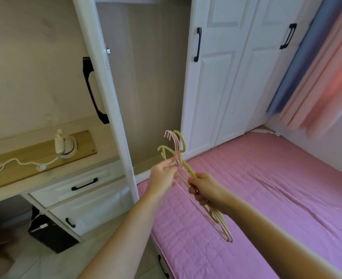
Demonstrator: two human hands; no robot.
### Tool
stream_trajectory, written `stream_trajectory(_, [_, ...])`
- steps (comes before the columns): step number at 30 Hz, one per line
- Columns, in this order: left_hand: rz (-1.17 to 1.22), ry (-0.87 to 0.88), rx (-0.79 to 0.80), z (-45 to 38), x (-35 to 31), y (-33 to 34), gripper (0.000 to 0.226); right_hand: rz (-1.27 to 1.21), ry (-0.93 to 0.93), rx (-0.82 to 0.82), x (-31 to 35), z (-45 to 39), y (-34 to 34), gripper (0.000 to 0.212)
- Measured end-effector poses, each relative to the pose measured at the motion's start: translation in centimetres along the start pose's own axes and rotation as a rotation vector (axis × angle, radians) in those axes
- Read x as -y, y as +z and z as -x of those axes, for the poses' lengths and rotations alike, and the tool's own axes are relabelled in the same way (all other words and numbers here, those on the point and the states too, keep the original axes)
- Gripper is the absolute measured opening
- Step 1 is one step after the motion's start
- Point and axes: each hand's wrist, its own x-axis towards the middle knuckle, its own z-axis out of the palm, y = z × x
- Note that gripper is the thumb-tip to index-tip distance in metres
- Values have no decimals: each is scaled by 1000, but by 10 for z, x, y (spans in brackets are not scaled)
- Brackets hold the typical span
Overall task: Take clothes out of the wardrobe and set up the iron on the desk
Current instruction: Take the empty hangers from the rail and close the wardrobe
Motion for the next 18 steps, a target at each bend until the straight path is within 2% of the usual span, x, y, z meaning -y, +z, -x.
stream_trajectory(9, [-16, 190, -132, 55, -10, -31, 22, -160, -91, -32, 7, 26, 18, 20])
stream_trajectory(14, [-20, 295, -220, 65, -28, -66, 18, -86, -220, -147, 31, 29, 48, 12])
stream_trajectory(18, [-3, 388, -296, 61, -44, -101, 14, 90, -370, -350, 54, 23, 80, 25])
